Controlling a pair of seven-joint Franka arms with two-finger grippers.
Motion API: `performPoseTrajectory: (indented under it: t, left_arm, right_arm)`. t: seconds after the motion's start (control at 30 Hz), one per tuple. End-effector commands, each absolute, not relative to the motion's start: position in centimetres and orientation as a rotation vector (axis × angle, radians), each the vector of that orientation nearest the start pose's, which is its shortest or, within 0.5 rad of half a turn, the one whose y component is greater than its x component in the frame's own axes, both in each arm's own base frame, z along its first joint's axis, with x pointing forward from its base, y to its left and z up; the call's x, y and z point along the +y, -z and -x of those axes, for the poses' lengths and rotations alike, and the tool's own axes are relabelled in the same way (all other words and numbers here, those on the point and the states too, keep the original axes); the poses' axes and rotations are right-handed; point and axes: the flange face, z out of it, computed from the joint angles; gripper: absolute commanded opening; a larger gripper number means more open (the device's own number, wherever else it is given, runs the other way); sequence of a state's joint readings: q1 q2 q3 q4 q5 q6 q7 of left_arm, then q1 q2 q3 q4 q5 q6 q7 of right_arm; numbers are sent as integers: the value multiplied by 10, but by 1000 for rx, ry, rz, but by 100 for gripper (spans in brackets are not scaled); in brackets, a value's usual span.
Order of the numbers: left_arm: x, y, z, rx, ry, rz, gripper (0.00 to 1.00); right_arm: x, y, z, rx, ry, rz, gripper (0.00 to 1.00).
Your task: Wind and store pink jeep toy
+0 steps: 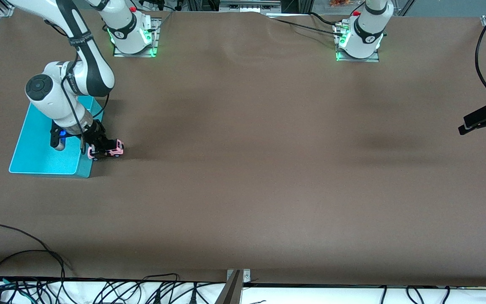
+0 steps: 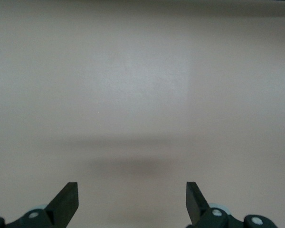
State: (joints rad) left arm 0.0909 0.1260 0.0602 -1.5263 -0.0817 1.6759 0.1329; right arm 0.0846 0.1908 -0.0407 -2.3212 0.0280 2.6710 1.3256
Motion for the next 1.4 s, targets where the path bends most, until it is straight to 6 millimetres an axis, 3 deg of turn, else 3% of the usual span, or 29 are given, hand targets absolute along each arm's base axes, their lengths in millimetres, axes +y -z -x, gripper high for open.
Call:
performPoseTrajectory:
  t: [0.0,0.17,0.3,0.57,0.6,0.67,0.83,1.1,1.2,1.37]
  left_arm:
    - [69,-590,-594,1,62,3224,100]
    - [48,-587,-596,88,34,3143,100]
    - [45,-587,-597,96,34,3141,100]
    - [46,-593,-596,93,54,3143,100]
    - [46,-591,-597,93,54,3143,100]
    - [46,-592,-597,93,56,3143,100]
    - [40,-594,-596,110,54,3142,100]
    - [33,-610,-594,147,92,3126,100]
    - [38,-623,-595,134,138,3125,100]
    - [39,-625,-598,117,148,3127,100]
  right_arm:
    - [23,-301,-539,1750,233,2441,0]
    - [21,-314,-543,1659,270,2488,0]
    - [17,-330,-539,1608,253,2540,0]
    - [15,-367,-533,1346,172,2741,0]
    - [13,-378,-526,1214,136,2822,0]
    - [9,-379,-524,1130,121,2865,0]
    - [-14,-380,-519,997,70,2934,0]
    - [-90,-379,-498,603,-46,3054,0]
    - [-104,-371,-489,434,-109,3073,0]
    - [-128,-344,-472,381,-178,3101,0]
